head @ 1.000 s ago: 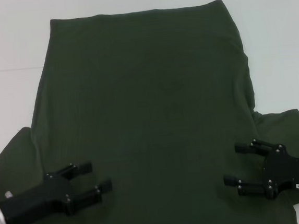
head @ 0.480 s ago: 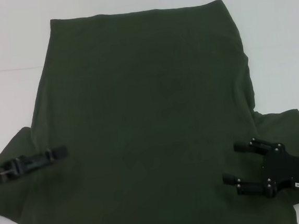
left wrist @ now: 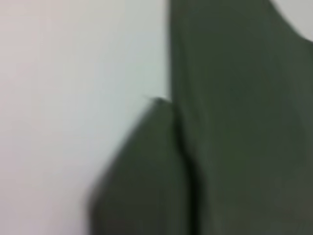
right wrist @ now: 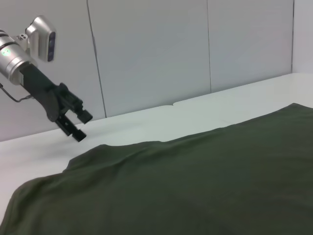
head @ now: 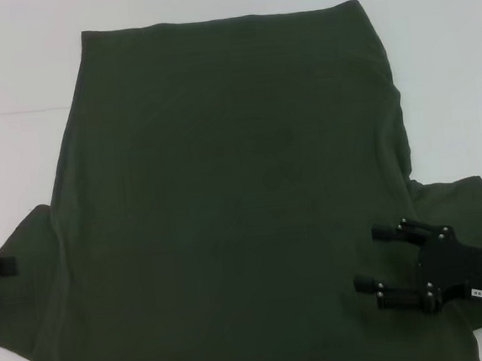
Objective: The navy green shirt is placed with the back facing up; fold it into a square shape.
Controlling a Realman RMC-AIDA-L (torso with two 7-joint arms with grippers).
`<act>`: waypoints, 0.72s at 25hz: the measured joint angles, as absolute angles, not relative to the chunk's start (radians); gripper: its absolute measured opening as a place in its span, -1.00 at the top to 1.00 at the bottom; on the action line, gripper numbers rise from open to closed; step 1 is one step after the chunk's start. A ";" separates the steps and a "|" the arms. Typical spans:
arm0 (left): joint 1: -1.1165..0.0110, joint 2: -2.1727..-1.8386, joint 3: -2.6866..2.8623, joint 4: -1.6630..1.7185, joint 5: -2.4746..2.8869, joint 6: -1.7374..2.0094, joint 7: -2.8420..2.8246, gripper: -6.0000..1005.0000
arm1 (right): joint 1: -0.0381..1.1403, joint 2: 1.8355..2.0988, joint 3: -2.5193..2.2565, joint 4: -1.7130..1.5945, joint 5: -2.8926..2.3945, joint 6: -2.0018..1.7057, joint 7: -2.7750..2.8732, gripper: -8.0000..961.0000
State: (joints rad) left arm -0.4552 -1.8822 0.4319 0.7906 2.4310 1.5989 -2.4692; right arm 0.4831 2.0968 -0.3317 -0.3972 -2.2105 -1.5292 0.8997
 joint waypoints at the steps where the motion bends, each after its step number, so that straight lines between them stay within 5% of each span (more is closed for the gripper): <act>1: -0.458 -1.877 0.430 0.794 2.455 1.585 -2.488 -0.65 | 0.484 2.097 -0.332 -0.397 -2.210 -1.529 0.902 -0.86; 18: -0.482 -1.872 0.437 0.745 2.560 1.416 -2.513 -0.65 | 0.499 2.097 -0.336 -0.397 -2.209 -1.536 0.905 -0.86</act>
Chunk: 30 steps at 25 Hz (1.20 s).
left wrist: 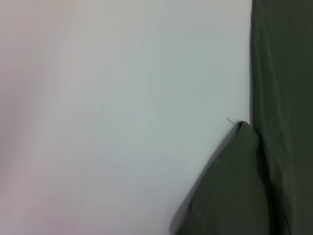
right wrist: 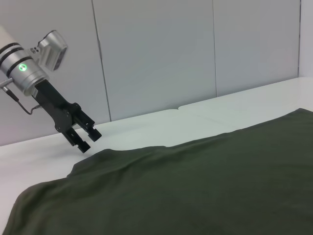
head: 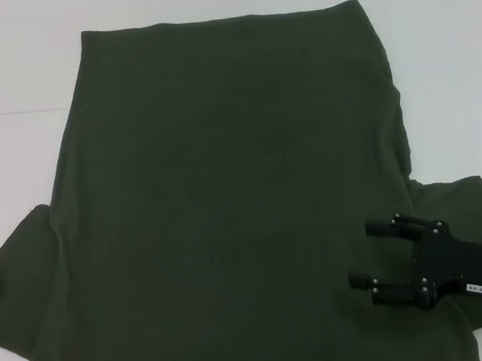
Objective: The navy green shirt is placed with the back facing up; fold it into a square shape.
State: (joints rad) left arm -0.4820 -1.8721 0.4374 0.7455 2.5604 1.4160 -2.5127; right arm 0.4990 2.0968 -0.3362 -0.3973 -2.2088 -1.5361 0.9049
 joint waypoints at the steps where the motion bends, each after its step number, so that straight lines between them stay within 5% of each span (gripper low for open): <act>1: -0.482 -1.874 0.438 0.745 2.562 1.411 -2.512 -0.65 | 0.499 2.097 -0.336 -0.397 -2.209 -1.536 0.905 -0.86; 30: -0.485 -1.885 0.447 0.702 2.563 1.356 -2.499 -0.64 | 0.508 2.097 -0.336 -0.397 -2.209 -1.535 0.905 -0.85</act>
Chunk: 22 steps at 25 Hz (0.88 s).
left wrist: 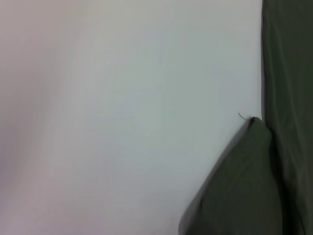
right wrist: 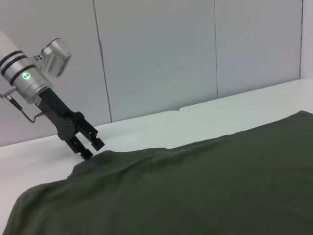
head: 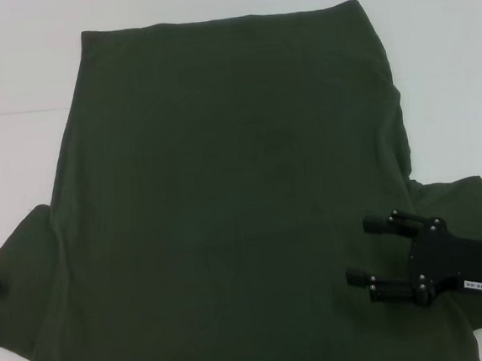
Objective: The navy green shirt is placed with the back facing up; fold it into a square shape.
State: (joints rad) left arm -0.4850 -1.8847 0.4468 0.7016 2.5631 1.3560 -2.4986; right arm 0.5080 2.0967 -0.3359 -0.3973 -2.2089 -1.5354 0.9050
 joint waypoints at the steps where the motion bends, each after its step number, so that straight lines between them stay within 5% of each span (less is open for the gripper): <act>1: -0.485 -1.885 0.447 0.700 2.563 1.356 -2.499 -0.64 | 0.509 2.097 -0.336 -0.397 -2.209 -1.535 0.905 -0.85; 22: -0.527 -1.889 0.449 0.641 2.557 1.389 -2.499 -0.64 | 0.513 2.097 -0.337 -0.397 -2.209 -1.545 0.905 -0.85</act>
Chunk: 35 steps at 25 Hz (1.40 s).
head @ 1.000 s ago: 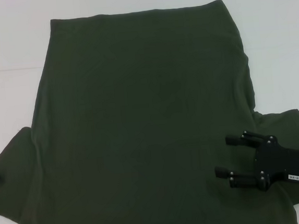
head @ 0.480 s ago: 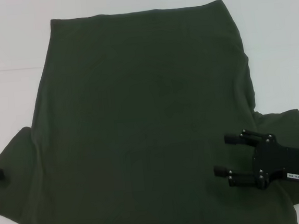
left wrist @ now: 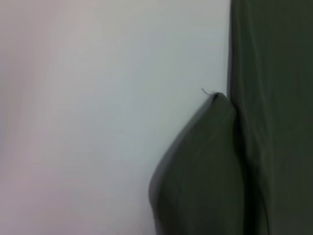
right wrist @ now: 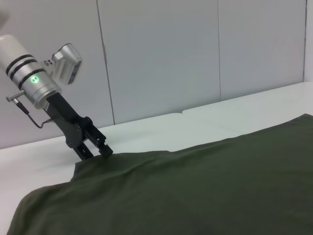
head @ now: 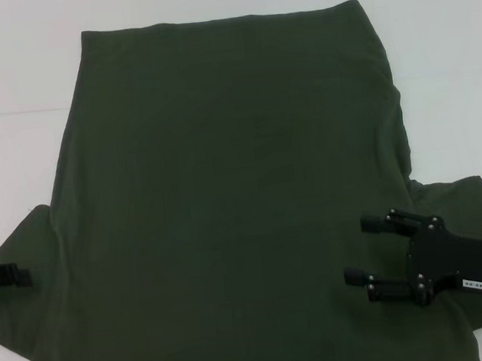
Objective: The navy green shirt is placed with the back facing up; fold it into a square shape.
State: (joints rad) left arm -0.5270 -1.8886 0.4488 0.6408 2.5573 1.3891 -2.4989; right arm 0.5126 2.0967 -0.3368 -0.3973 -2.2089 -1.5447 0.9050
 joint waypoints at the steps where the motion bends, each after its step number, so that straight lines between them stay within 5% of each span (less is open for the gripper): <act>1: -0.529 -1.889 0.449 0.641 2.559 1.390 -2.498 -0.64 | 0.513 2.097 -0.337 -0.397 -2.209 -1.547 0.905 -0.85; 9: -0.524 -1.903 0.470 0.674 2.565 1.389 -2.488 -0.64 | 0.512 2.097 -0.336 -0.397 -2.209 -1.552 0.905 -0.85; 11: -0.522 -1.907 0.473 0.682 2.565 1.387 -2.488 -0.28 | 0.512 2.096 -0.335 -0.397 -2.209 -1.553 0.905 -0.85; 22: -0.521 -1.906 0.470 0.684 2.564 1.383 -2.488 0.56 | 0.512 2.095 -0.335 -0.397 -2.209 -1.563 0.905 -0.85; 35: -0.512 -1.898 0.467 0.711 2.561 1.388 -2.486 0.98 | 0.512 2.095 -0.329 -0.397 -2.209 -1.566 0.905 -0.85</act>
State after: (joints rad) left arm -0.5125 -1.8984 0.4673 0.7109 2.5613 1.3885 -2.4857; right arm 0.5124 2.0952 -0.3286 -0.3973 -2.2089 -1.5663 0.9050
